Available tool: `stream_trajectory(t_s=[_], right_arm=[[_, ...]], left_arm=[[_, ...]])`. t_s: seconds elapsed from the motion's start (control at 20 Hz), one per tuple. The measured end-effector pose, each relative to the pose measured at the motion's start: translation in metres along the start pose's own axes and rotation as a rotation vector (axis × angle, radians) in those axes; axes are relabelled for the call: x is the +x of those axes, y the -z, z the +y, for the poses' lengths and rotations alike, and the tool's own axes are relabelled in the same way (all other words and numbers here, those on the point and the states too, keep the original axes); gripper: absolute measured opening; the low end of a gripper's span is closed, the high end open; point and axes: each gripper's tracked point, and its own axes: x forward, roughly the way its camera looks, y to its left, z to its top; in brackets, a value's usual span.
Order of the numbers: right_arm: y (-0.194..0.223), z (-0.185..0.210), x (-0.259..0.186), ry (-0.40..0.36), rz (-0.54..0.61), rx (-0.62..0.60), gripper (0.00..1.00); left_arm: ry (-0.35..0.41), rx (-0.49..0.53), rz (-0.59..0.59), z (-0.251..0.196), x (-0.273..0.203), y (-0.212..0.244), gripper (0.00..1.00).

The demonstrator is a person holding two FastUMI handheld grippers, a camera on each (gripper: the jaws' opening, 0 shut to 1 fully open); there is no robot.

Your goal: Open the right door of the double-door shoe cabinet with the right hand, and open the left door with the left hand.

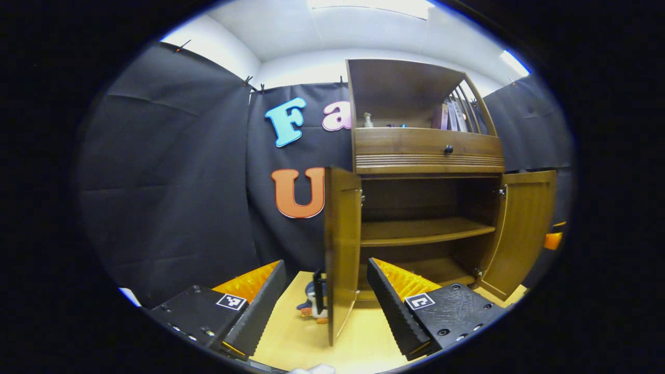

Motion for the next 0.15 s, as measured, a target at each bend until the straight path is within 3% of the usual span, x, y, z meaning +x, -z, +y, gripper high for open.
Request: stream_trajectory(t_s=[0.1, 0.15], right_arm=[[-0.006, -0.007, 0.001, 0.016, -0.013, 0.016, 1.0], [-0.009, -0.011, 0.0, 0.027, -0.02, 0.02, 1.0]], left_arm=[[0.029, -0.001, 0.004, -0.03, -0.003, -0.007, 1.0], [0.055, 0.005, 0.005, -0.049, -0.002, -0.009, 0.85]])
